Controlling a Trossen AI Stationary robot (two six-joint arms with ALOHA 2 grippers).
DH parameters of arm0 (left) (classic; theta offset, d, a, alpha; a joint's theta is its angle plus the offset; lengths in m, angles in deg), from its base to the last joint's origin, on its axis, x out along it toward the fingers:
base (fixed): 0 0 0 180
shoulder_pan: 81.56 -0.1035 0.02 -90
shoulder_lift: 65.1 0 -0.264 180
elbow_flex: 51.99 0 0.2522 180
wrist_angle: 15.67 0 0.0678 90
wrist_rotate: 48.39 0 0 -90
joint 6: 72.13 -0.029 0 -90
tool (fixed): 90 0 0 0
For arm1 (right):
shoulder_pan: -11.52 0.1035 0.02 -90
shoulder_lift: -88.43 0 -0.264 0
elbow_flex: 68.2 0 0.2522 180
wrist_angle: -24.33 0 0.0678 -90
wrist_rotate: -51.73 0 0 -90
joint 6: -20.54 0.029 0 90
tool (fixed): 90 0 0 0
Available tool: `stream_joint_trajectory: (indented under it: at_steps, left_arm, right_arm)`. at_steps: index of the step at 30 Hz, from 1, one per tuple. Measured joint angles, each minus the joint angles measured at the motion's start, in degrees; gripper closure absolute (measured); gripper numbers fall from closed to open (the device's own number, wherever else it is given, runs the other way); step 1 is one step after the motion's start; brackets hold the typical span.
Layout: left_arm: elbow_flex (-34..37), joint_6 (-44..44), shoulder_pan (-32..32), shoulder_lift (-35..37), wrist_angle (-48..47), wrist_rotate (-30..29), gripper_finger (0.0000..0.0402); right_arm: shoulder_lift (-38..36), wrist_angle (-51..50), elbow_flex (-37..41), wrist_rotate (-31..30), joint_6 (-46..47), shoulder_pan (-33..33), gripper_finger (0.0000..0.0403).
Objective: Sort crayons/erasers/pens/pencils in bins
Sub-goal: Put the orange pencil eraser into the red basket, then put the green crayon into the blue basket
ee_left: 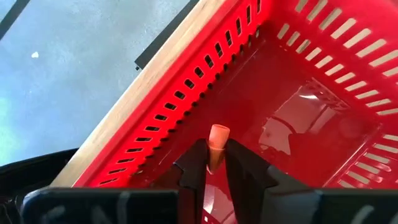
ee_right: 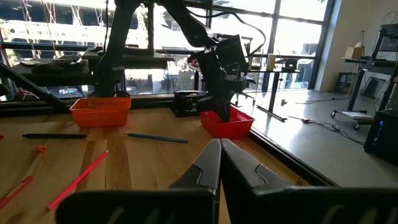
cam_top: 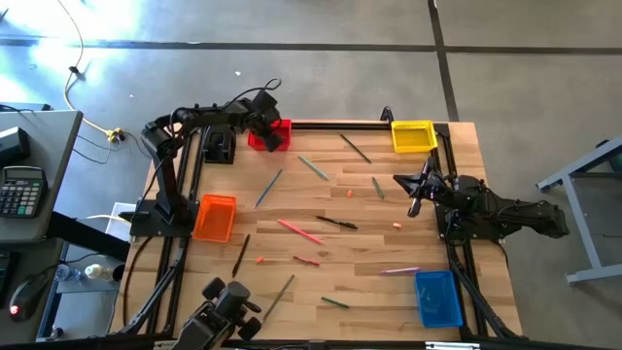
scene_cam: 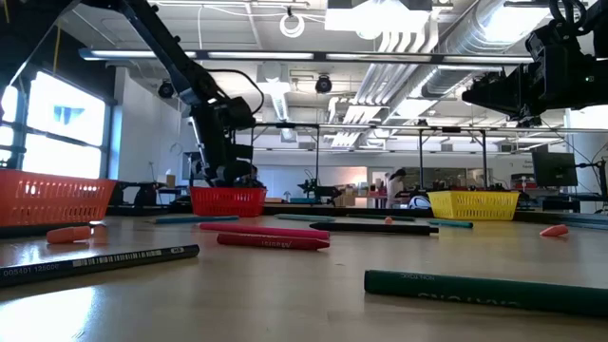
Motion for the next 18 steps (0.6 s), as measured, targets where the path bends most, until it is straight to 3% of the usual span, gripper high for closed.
stream_joint_trajectory:
  at_steps: [18]
  left_arm:
    - [0.0,-1.6,1.2,3.2,-0.7,0.2,0.0290]
  right_arm:
    - [0.0,0.0,0.0,0.0,0.0,0.0,0.0402]
